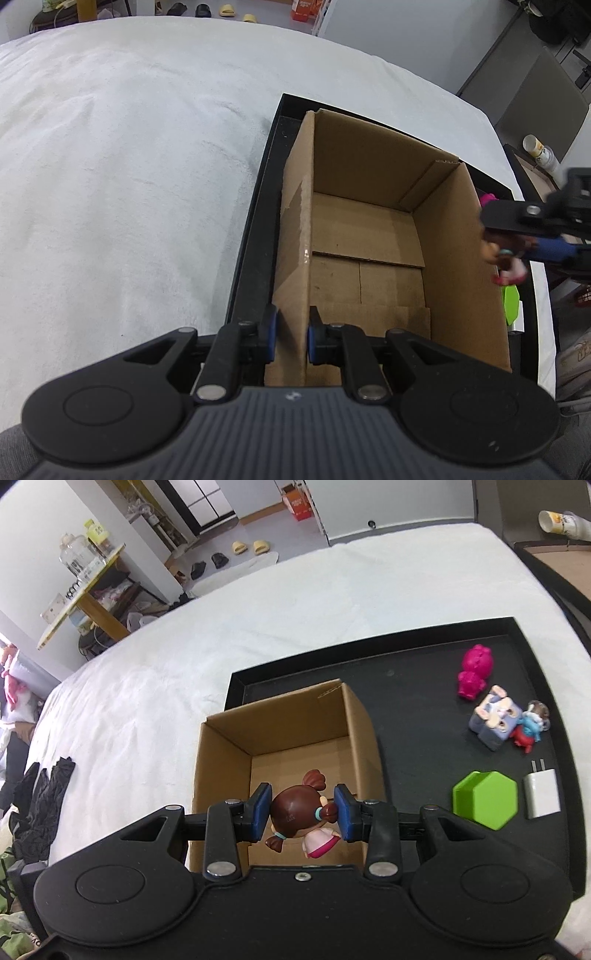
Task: Organize rigid objects
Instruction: 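Lift the doll with the right gripper and carry it over the cardboard box, then open the right gripper to drop the doll into the box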
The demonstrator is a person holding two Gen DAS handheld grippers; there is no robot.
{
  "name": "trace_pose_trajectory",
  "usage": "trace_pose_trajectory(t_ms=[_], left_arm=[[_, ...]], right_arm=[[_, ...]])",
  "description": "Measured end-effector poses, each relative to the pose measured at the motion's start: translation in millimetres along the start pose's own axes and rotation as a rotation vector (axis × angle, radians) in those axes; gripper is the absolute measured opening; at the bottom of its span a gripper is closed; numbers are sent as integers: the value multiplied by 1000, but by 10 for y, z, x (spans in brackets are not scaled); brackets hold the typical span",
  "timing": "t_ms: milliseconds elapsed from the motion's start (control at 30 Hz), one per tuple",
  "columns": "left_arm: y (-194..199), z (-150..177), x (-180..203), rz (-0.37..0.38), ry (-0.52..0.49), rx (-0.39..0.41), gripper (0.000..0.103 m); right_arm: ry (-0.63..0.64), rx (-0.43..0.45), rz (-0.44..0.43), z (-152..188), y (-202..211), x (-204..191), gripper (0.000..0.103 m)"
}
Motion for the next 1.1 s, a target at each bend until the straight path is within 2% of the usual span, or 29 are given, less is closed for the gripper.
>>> trace_pose_trajectory(t_ms=[300,733,800,833,867,1000,1100], left_arm=[[-33,-139,-57,7,-10,-22,15],[-37,-218,-44,-2,-8,-39,15],[-34,-212,-47,-4,0,-43,15],[-34,-212,-45,-8,0,-44,15],[-33,-218,-34,-13,-3,-41,15],[-31,-226,9,-26,-21,-32,15],[-2,-218,36,-33,-26,-29,15]], right_arm=[[15,-37,-14,-35,-297,-203,37],[28,-36,-25,-293,-610,-346,38],[28,-20,-42,-331,-600,-382,43],[29,-14,-42,-341,-582,-388,54],[35,-7,-38,-349,-554,-393,61],[52,12,-55,-358,-395,-370,67],[45,43,-39,-350,-215,-267,77]])
Point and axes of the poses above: each gripper's, at about its wrist camera, not at the fingertips, and y roughly against the way its jaws point, x to its right, z to its underside, the point moved 8 cm from there along -y, roughly the way its jaws point, and after that the axes turned 3 degrees about y, right-handed, at the moved point
